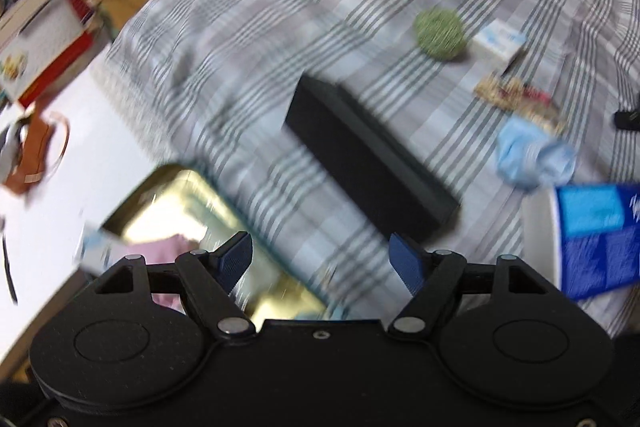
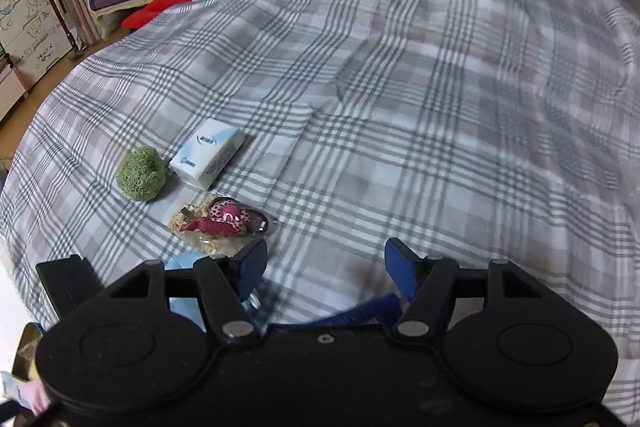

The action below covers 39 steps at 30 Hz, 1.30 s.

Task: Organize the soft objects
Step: 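Grasp the green scrubber ball with the left tool while the right grasps the bagged snack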

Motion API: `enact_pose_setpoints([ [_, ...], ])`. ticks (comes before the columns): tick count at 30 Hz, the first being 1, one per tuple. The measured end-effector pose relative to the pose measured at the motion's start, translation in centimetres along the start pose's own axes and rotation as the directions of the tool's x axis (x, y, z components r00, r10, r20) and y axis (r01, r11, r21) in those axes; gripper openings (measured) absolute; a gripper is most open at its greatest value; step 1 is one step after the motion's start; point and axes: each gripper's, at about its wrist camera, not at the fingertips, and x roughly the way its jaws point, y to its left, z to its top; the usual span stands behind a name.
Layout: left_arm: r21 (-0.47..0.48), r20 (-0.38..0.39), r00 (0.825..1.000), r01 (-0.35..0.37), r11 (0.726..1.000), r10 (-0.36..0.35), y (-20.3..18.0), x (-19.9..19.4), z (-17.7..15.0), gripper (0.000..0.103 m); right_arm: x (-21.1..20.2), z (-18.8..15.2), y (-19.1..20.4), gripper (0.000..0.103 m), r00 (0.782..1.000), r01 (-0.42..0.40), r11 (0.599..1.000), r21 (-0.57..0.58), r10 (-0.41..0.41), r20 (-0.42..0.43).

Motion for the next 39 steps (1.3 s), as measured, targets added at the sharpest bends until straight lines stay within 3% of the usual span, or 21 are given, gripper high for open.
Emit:
enact_pose_setpoints([
  [7, 0.017, 0.005, 1.0, 0.011, 1.0, -0.011, -2.5, 2.3, 6.6, 0.072, 3.6, 1.9, 4.4, 0.081, 0.996, -0.073, 0.994, -0.085, 0.068, -0.058],
  [16, 0.008, 0.015, 1.0, 0.007, 1.0, -0.007, -3.9, 5.3, 12.6, 0.075, 9.9, 2.6, 8.0, 0.086, 0.988, -0.039, 0.987, -0.156, 0.014, -0.156],
  [18, 0.021, 0.013, 1.0, 0.009, 1.0, -0.009, -4.5, 6.1, 13.4, 0.075, 10.9, 2.3, 7.9, 0.09, 0.985, -0.05, 0.985, -0.163, 0.022, -0.169],
  [21, 0.04, 0.01, 1.0, 0.013, 0.999, -0.014, -5.5, 7.3, 14.5, 0.075, 12.0, 1.7, 8.2, 0.088, 0.986, -0.016, 0.98, -0.199, -0.018, -0.165],
  [32, 0.08, -0.037, 0.998, 0.062, 0.995, -0.059, -8.8, 10.8, 16.9, 0.077, 12.0, 1.6, 8.1, 0.088, 0.989, -0.028, 0.979, -0.201, -0.002, -0.149],
  [39, 0.062, -0.111, 0.99, 0.099, 0.993, -0.092, -9.5, 12.9, 17.8, 0.083, 11.9, 1.6, 8.2, 0.089, 0.989, -0.026, 0.978, -0.206, -0.005, -0.146],
])
